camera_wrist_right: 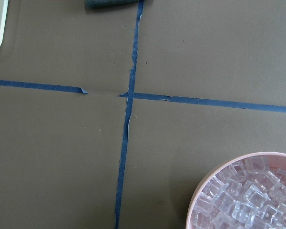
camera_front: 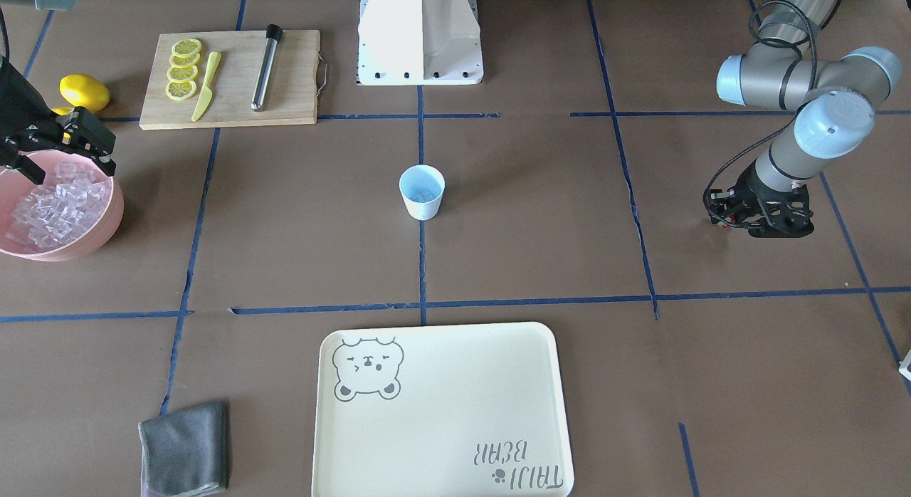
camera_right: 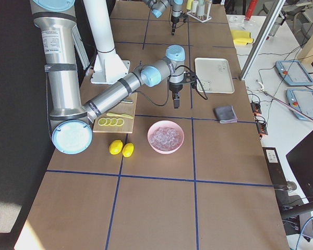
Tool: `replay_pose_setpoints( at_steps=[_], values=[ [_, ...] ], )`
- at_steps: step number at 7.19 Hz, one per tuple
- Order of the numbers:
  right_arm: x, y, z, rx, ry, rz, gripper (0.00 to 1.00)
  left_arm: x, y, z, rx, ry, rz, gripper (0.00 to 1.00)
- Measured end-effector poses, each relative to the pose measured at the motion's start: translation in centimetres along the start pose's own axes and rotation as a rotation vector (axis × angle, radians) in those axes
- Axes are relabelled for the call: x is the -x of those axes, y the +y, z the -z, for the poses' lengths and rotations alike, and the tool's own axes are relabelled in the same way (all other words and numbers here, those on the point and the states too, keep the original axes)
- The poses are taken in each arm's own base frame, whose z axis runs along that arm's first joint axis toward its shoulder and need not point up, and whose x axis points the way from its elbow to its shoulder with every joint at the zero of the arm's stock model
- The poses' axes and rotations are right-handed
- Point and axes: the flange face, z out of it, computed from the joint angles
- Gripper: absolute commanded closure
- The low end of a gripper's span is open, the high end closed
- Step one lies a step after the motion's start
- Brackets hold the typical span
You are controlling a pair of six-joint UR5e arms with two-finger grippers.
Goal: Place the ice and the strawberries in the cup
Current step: 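Lower the left gripper onto the red strawberry and grasp it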
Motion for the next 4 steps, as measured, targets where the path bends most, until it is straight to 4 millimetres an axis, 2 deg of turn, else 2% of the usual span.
replay_pose_setpoints(
  at_steps=[2,3,4],
  values=[
    [0.0,0.0,0.0,0.000,0.000,0.000,0.00,-0.2,0.0,0.3,-0.002,0.005,-0.001,1.00],
    [0.0,0.0,0.0,0.000,0.000,0.000,0.00,-0.9,0.0,1.0,-0.013,0.015,0.008,1.00],
    [0.0,0.0,0.0,0.001,0.000,0.000,0.00,-2.2,0.2,2.8,-0.037,0.039,0.023,1.00]
  ],
)
